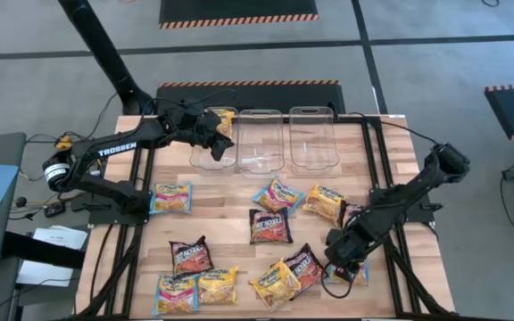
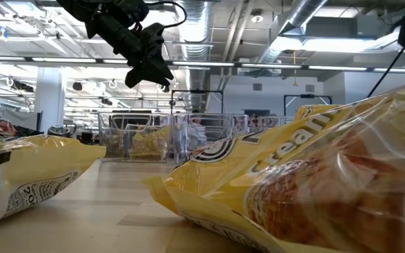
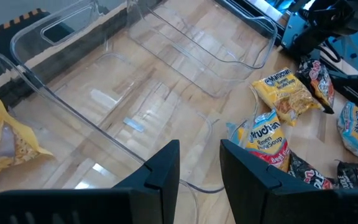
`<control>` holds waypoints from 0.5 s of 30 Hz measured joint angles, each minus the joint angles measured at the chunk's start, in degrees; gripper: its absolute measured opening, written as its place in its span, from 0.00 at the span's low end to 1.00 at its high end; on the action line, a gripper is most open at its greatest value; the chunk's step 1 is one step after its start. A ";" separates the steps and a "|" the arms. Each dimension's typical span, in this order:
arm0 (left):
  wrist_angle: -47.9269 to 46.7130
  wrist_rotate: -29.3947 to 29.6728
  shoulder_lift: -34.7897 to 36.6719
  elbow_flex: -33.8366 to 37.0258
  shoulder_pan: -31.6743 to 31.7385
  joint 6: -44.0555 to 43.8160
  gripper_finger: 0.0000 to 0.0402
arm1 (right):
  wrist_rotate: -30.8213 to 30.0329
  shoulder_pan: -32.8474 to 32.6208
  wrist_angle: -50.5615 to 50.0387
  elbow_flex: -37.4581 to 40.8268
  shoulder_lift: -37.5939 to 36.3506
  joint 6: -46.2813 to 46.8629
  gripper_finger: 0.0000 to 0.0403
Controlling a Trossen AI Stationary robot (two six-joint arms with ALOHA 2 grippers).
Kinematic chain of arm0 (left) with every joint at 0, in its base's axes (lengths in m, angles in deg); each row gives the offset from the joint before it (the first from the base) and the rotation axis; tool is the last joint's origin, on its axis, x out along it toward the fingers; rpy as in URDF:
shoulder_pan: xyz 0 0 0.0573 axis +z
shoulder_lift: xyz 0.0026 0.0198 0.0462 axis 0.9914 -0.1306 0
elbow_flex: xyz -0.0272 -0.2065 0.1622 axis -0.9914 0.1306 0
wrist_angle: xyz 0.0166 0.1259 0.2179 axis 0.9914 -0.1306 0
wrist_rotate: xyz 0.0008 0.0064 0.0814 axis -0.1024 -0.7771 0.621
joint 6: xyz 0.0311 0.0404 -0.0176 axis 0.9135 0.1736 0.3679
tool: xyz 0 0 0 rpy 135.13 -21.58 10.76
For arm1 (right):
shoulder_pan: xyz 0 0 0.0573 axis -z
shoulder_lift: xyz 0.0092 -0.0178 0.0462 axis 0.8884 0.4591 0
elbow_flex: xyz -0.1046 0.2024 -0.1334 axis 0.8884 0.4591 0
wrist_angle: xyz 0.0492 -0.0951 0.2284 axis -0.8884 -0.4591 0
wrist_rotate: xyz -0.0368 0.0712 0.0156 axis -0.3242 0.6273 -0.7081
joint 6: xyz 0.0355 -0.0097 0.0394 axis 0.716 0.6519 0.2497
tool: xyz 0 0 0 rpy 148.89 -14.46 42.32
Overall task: Sort Maruchan noodles
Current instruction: Put the blue noodle pack in the right transparent bin
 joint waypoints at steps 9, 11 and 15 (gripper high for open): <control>0.02 0.07 -0.02 0.00 0.00 0.04 0.25 | 1.37 0.00 0.67 0.00 4.77 0.02 0.61; 0.02 0.36 -0.02 0.00 0.00 0.07 0.25 | 1.44 -0.02 1.61 0.00 5.65 0.02 0.61; 0.00 1.63 -0.02 0.00 0.02 0.09 0.25 | 1.54 -0.02 2.85 -0.01 7.97 0.02 0.61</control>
